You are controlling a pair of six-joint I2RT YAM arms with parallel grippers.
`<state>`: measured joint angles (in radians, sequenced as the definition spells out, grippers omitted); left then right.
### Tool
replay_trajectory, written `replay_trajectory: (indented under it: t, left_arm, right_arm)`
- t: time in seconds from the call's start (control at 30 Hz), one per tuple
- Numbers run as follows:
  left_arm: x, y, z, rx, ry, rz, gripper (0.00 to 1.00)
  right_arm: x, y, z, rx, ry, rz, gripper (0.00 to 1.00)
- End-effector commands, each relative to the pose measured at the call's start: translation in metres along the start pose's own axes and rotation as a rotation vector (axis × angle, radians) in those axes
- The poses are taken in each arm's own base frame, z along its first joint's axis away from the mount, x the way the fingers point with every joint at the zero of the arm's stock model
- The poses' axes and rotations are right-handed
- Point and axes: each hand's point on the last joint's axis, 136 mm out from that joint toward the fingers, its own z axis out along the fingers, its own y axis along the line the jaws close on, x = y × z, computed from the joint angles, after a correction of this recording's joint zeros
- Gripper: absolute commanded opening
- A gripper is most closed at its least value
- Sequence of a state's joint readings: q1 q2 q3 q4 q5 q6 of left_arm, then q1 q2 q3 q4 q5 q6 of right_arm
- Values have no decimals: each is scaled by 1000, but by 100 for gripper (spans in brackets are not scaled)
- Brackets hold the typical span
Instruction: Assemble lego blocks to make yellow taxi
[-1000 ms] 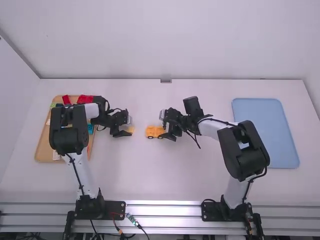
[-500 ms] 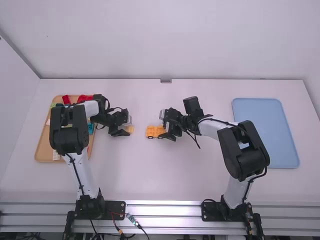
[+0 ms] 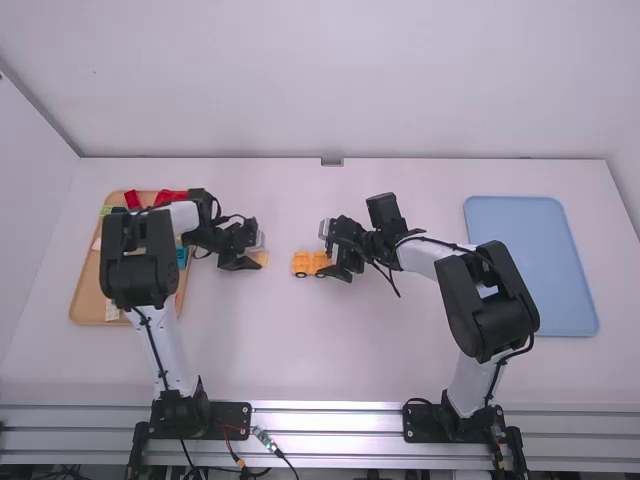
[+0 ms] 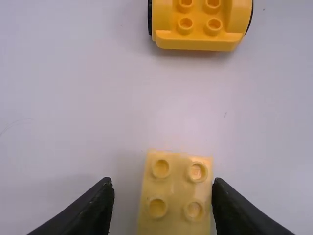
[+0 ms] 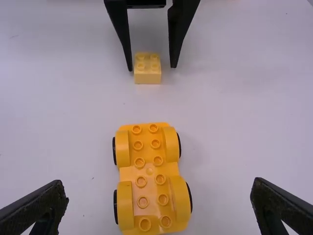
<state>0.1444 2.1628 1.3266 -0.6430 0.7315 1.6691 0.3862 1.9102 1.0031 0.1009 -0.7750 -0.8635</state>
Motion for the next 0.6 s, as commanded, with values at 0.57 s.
replay_trajectory:
  t: [0.57]
  left_arm:
    - [-5,0,4,27,2,9,56]
  right_arm:
    - [-3,-2,0,0,-3,-1,99]
